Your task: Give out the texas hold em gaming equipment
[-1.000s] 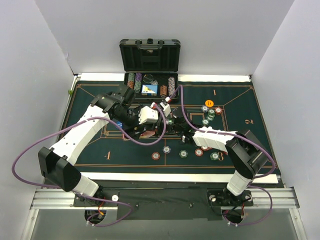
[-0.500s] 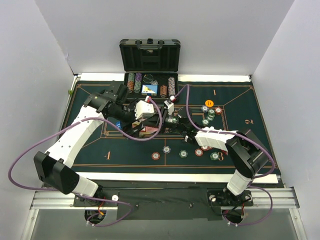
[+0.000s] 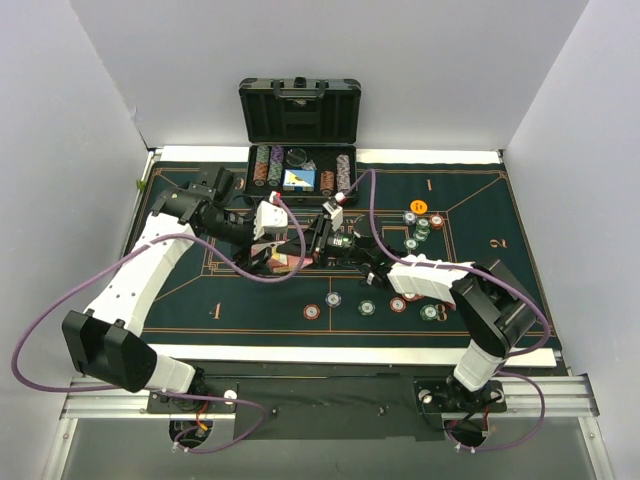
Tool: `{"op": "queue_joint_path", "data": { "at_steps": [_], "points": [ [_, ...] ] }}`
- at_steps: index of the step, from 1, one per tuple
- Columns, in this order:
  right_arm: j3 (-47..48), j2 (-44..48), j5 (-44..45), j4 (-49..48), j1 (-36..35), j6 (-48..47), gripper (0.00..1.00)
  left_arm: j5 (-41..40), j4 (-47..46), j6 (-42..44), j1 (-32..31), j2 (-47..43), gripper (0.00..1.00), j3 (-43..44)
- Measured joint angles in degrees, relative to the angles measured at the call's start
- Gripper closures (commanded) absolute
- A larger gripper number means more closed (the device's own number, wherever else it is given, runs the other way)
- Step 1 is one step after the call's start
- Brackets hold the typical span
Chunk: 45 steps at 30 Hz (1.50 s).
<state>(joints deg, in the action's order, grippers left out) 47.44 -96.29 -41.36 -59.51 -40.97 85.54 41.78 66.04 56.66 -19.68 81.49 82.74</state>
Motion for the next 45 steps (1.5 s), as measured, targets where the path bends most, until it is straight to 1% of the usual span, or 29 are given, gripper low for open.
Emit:
{"op": "queue_joint_path", "data": {
  "at_steps": [7,13,20,31,33,36,37,38,39,41,43,44,45],
  "points": [
    [2.62,-0.04,-0.09,0.57,-1.64,-0.02,0.81,1.60,0.00,1.97,-1.20,-0.42,0.04,-3.69],
    [2.80,-0.07,-0.09,0.74,-1.77,-0.02,0.81,1.84,-0.35,2.54,-0.44,-2.16,0.05,-5.57],
    [2.78,-0.09,-0.09,0.70,-1.77,0.02,0.82,1.99,-1.44,2.27,0.35,-3.06,0.15,-5.57],
    [2.86,-0.26,-0.09,0.59,-1.77,0.44,0.82,0.44,-5.88,-0.74,0.28,-5.29,0.16,-7.89],
    [2.97,-0.55,-0.09,0.52,-1.77,0.59,0.82,0.26,-6.25,-1.09,0.31,-5.44,0.20,-8.11],
    [3.23,-1.29,-0.07,0.66,-1.77,0.72,0.82,0.28,-6.36,-1.57,0.31,-5.55,0.30,-8.15],
    [3.28,-1.38,-0.09,0.61,-1.77,0.79,0.81,0.28,-6.27,-1.57,0.31,-5.55,0.39,-8.15],
    [3.34,-1.44,-0.09,0.59,-1.77,0.76,0.81,0.33,-6.21,-1.53,0.31,-5.55,0.42,-8.15],
    [3.43,-1.49,-0.15,0.59,-1.77,0.79,0.81,0.39,-6.12,-1.11,0.31,-5.55,0.48,-8.15],
    [3.58,-1.66,-0.55,0.59,-1.77,0.81,0.81,0.48,-5.64,-0.50,0.35,-5.55,0.53,-8.15],
    [3.58,-1.77,-0.94,0.61,-1.77,0.81,0.80,0.48,-5.07,0.20,0.35,-5.53,0.53,-8.15],
    [3.58,-1.77,-1.14,0.68,-1.77,0.81,0.78,0.50,-4.76,0.76,0.35,-5.51,0.53,-8.15],
    [3.58,-1.77,-1.25,0.70,-1.77,0.81,0.74,0.52,-4.55,1.16,0.35,-5.51,0.54,-8.15]
  ]
}}
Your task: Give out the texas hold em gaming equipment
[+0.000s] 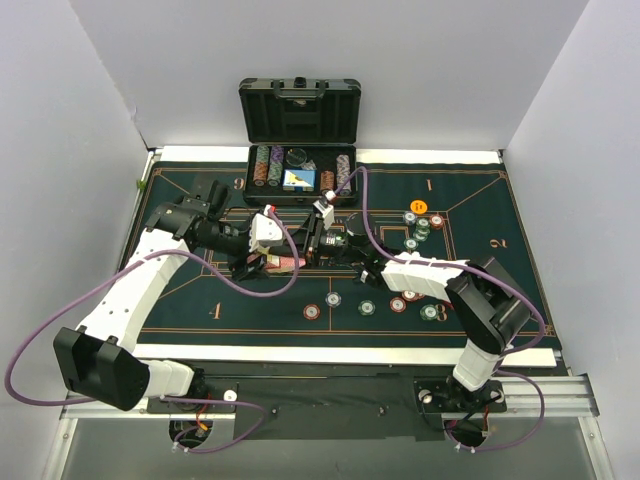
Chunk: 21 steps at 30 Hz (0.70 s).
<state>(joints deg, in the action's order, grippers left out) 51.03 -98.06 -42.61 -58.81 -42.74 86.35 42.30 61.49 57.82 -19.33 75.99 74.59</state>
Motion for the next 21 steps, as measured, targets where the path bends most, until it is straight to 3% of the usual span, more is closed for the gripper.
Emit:
{"op": "queue_joint_path", "data": {
  "at_steps": [4,8,13,21],
  "points": [
    [0.15,0.00,-0.46,0.28,0.00,0.37,0.51,0.11,1.01,1.38,-0.04,0.00,0.57,0.00],
    [0.98,0.20,-0.76,1.55,0.42,-1.05,0.39,0.09,2.01,1.38,-0.07,0.07,0.60,0.00],
    [0.96,2.51,-1.18,7.61,2.34,-4.79,0.37,0.09,1.81,0.81,-0.04,0.11,0.67,-0.11],
    [0.37,10.32,-1.40,20.17,4.55,-13.86,0.38,0.09,0.83,-0.92,-0.04,0.11,0.71,-1.03]
  ]
}}
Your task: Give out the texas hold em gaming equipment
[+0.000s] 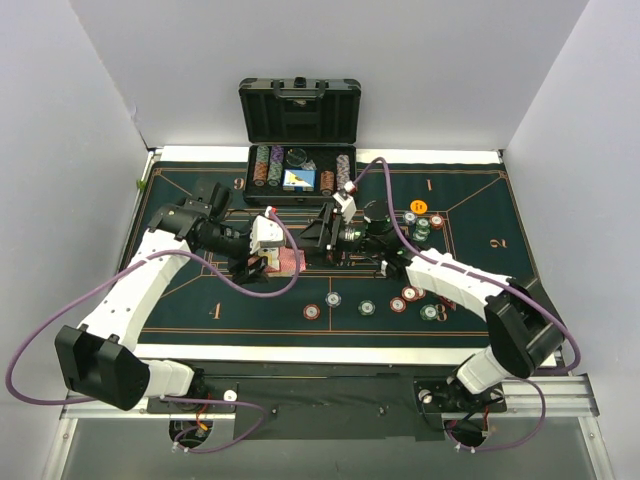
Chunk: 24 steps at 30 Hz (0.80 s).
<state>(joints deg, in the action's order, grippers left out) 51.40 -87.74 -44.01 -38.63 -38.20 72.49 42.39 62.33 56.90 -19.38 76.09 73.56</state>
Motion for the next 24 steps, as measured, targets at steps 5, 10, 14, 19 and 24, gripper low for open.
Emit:
{"op": "queue_joint_path", "data": {
  "at_steps": [5,10,14,19,24],
  "points": [
    [0.00,1.36,-0.02,7.04,-0.48,-4.72,0.41,0.00,-0.87,-1.07,0.00,-0.02,0.72,-0.87],
    [-0.07,1.36,0.00,10.64,-0.87,-6.67,0.46,0.33,-1.75,-2.27,0.00,-0.09,0.74,-0.96],
    [-0.09,1.33,0.00,11.37,-0.90,-7.32,0.51,0.68,-2.21,-2.71,0.02,-0.35,0.74,-1.01],
    [-0.09,1.36,-0.02,11.47,-0.87,-7.76,0.59,1.09,-2.25,-3.15,0.04,-0.48,0.75,-1.46],
    [-0.09,1.77,-0.02,11.96,-0.52,-8.09,0.64,1.44,-2.19,-3.85,0.04,-0.48,0.75,-1.75]
  ]
}}
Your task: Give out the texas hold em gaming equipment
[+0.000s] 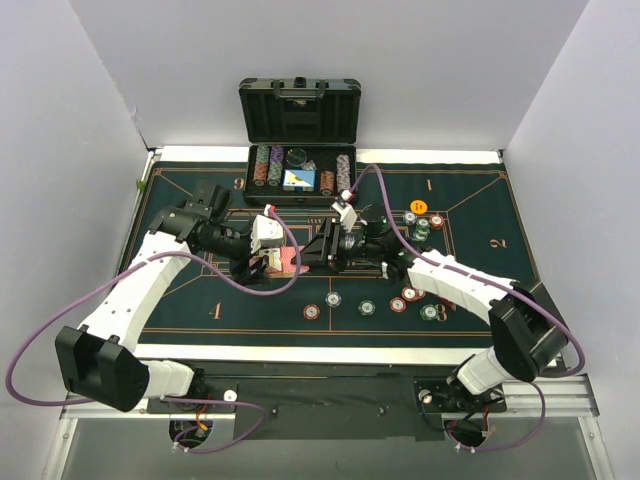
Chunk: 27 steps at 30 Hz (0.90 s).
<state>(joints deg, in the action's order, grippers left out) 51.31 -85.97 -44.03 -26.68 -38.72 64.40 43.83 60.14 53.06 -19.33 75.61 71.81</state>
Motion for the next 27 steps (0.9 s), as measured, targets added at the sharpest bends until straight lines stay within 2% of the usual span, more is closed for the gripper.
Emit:
{"op": "queue_joint_path", "data": {
  "at_steps": [15,22,27],
  "points": [
    [-0.68,4.72,0.09,5.07,2.80,-2.73,0.68,1.44,-0.07,-0.15,0.22,-0.96,0.76,0.00],
    [-0.76,6.49,0.13,6.97,3.93,-3.32,0.78,1.44,-0.07,-0.15,0.33,-1.07,0.77,-0.02],
    [-0.76,8.02,0.31,8.63,4.26,-3.72,0.80,1.46,-0.09,-0.13,0.33,-1.20,0.77,-0.13]
  ]
}}
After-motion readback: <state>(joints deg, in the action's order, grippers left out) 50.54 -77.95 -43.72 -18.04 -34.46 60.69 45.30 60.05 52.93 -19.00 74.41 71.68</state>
